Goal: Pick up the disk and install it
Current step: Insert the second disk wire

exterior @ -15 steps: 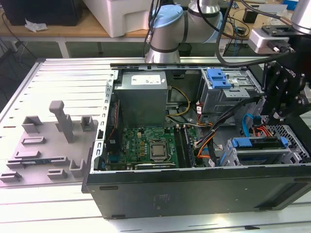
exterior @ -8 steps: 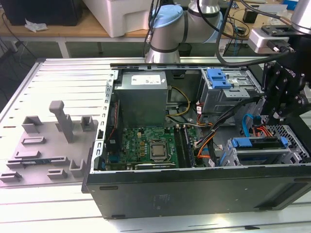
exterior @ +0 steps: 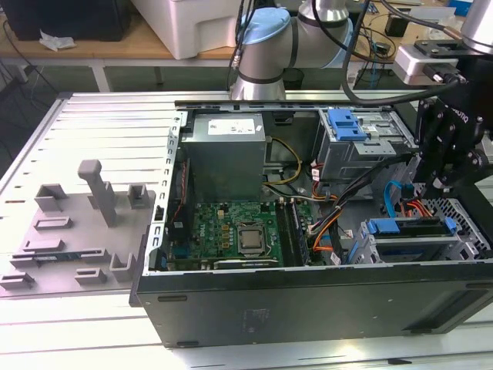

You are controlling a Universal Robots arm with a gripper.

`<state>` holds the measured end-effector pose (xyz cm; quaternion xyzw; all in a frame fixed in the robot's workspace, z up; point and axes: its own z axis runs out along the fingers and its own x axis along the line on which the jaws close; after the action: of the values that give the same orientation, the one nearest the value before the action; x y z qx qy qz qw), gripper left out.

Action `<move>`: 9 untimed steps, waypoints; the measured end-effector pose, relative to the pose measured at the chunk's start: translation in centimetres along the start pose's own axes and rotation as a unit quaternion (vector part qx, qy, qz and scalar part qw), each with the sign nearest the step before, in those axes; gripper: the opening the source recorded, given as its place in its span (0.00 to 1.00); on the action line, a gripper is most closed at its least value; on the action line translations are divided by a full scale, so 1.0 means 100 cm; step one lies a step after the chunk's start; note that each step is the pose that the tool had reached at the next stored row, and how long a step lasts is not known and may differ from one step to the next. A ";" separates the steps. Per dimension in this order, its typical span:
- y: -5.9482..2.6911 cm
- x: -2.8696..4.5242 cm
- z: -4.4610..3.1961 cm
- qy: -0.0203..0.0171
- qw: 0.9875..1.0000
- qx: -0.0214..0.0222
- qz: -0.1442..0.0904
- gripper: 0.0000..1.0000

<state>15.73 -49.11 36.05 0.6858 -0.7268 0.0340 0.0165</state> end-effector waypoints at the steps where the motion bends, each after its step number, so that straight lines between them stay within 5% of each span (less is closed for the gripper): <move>1: 0.0001 0.0000 0.0000 0.000 1.000 0.000 0.000 0.36; 2: -0.0001 0.0002 -0.0067 0.005 1.000 0.000 0.000 0.36; 4: -0.0001 -0.0030 -0.0162 0.027 1.000 0.001 -0.001 0.36; 6: 0.0002 -0.0067 -0.0165 0.041 0.999 0.002 -0.001 0.36; 8: 0.0006 -0.0132 -0.0170 0.060 0.998 0.003 -0.001 0.36; 9: 0.0008 -0.0163 -0.0172 0.066 0.998 0.003 -0.001 0.36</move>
<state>15.71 -47.36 37.65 0.6832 -0.7230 0.0815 0.0620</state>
